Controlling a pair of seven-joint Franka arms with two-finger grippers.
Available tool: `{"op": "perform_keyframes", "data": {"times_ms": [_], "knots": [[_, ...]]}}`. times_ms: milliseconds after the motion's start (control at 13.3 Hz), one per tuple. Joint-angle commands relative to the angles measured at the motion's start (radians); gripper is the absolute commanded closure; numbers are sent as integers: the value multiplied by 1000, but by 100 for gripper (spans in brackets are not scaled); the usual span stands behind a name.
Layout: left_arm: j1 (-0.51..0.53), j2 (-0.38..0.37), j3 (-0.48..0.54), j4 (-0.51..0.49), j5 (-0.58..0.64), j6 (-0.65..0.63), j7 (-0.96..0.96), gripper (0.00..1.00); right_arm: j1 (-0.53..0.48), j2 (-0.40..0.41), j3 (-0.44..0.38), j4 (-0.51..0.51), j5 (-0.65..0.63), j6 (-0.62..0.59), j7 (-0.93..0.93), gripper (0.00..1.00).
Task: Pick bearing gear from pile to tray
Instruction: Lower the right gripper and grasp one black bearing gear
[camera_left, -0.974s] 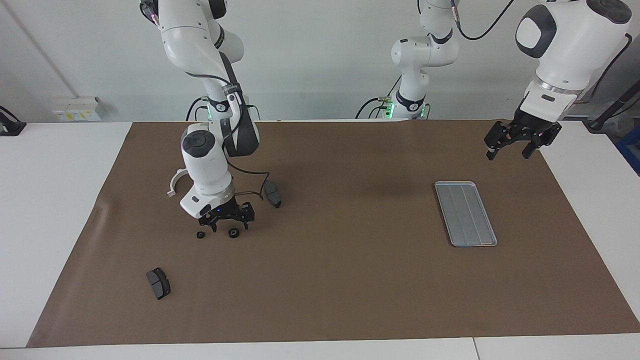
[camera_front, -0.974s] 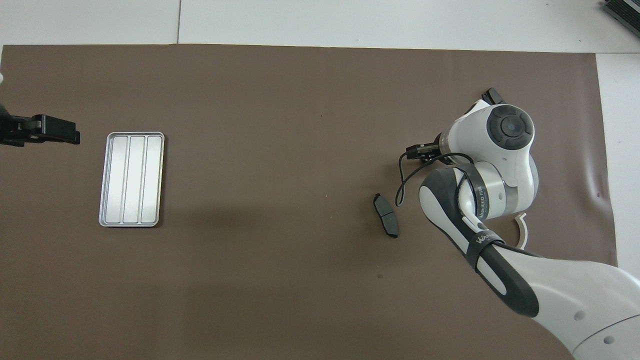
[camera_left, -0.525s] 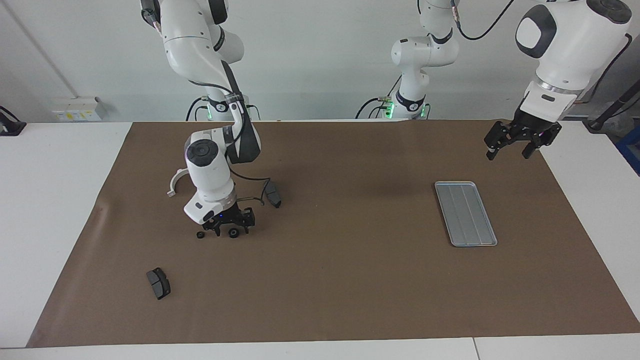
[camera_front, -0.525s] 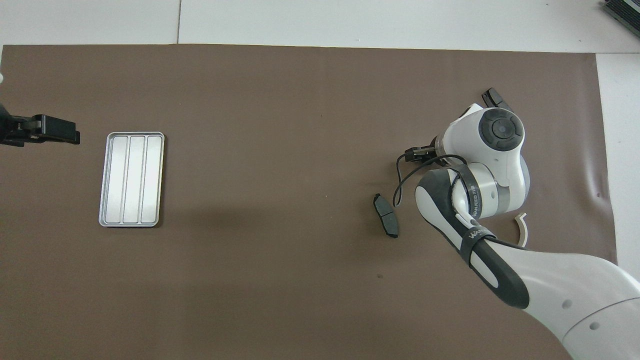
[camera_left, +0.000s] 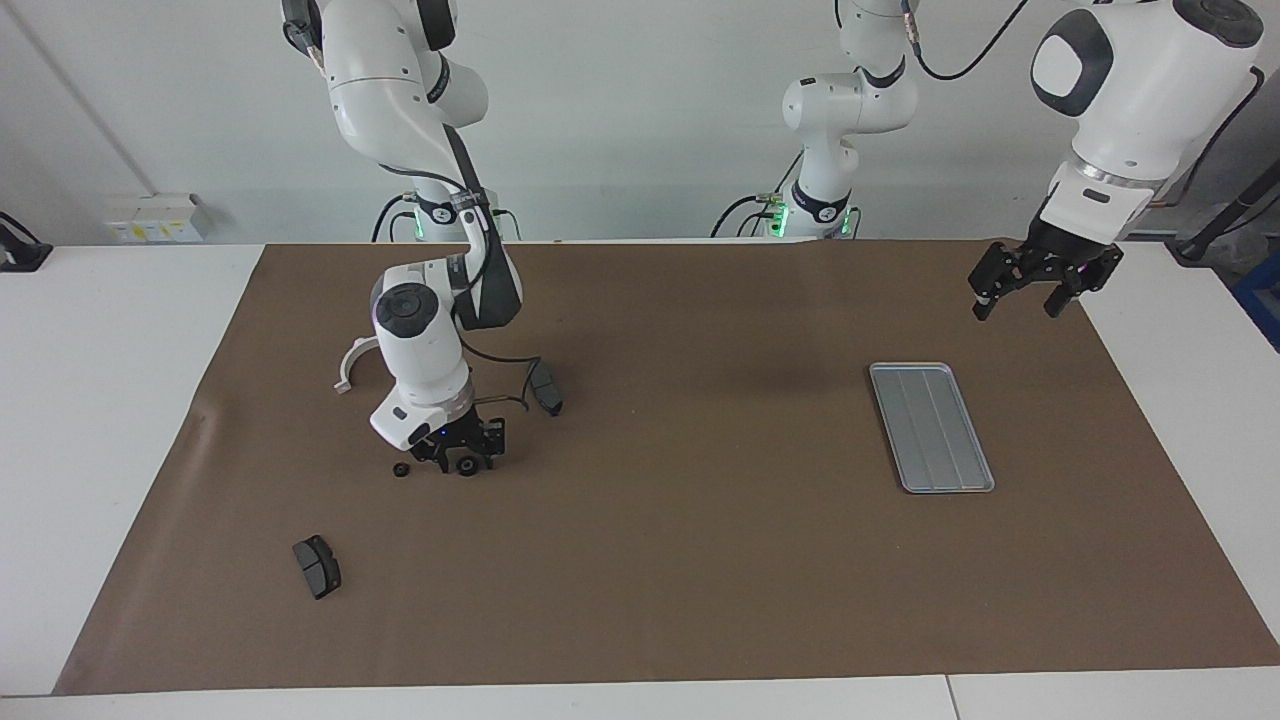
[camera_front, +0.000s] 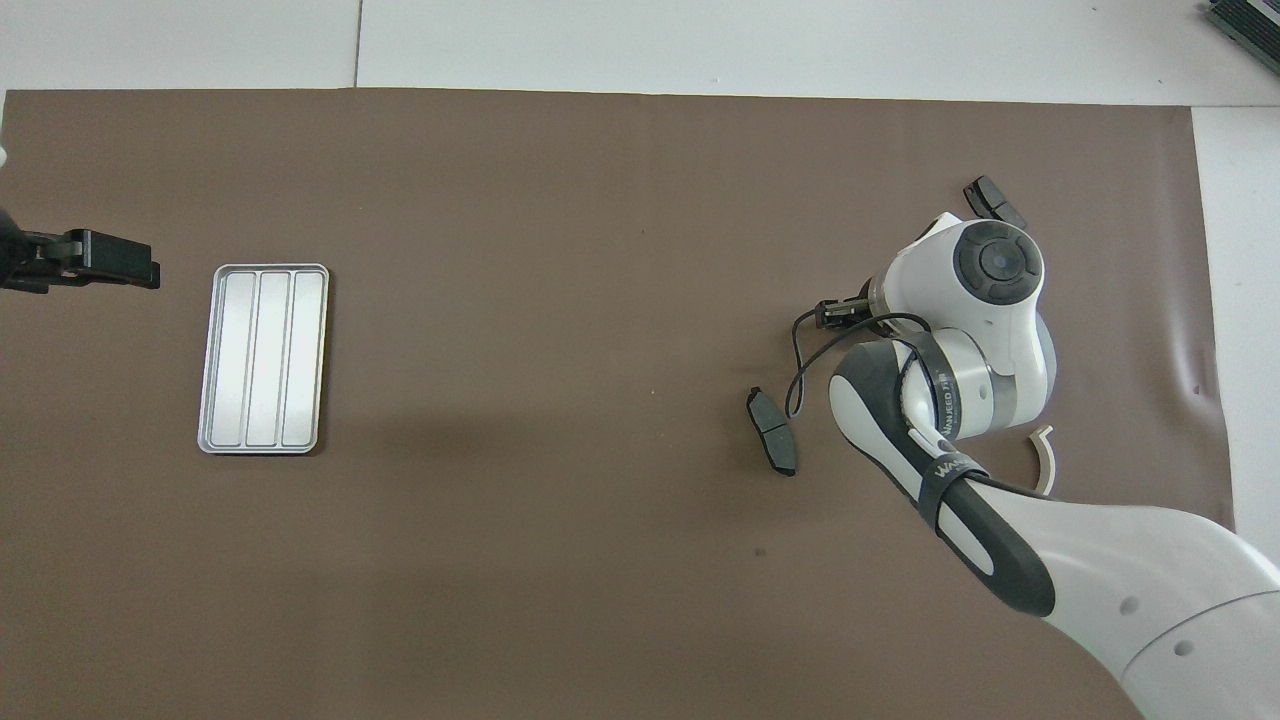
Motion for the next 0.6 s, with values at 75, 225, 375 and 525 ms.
{"op": "perform_keyframes", "data": {"times_ms": [75,225,375,525], "knots": [[-8,-17,5,-25,9,20,7,0,-2,-1,1,-15,7,25,-6,42],[-8,-17,5,-25,9,20,7,0,-2,-1,1,-13,7,23,-5,57],[-8,-17,5,-25,9,20,7,0,-2,-1,1,-10,10,17,-2,77],[-8,-17,5,-25,9,20,7,0,-2,-1,1,-4,19,13,4,100]]}}
